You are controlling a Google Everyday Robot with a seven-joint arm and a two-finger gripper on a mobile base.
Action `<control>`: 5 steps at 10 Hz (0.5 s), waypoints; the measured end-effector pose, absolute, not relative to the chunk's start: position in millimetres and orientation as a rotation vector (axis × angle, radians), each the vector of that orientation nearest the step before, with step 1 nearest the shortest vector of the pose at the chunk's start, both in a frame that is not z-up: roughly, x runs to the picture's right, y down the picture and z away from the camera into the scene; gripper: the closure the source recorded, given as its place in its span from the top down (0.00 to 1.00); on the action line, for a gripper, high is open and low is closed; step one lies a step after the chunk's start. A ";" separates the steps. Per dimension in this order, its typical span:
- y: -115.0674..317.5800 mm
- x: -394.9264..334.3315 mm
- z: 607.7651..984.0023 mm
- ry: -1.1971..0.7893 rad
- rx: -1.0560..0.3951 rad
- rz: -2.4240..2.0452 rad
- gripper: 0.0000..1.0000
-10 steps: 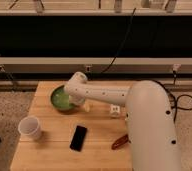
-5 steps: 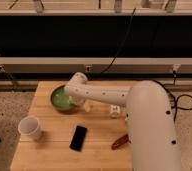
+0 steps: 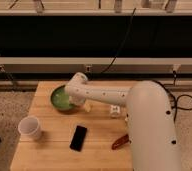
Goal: Drag the ceramic bowl in a circle
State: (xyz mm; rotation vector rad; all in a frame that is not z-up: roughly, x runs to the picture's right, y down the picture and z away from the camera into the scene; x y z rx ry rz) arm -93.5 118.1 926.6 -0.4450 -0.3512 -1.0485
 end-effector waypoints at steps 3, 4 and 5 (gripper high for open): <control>116.4 -93.7 927.9 -0.352 -0.443 -1.057 0.80; 116.7 -93.8 927.9 -0.352 -0.444 -1.058 0.80; 116.5 -94.2 927.9 -0.352 -0.444 -1.060 0.80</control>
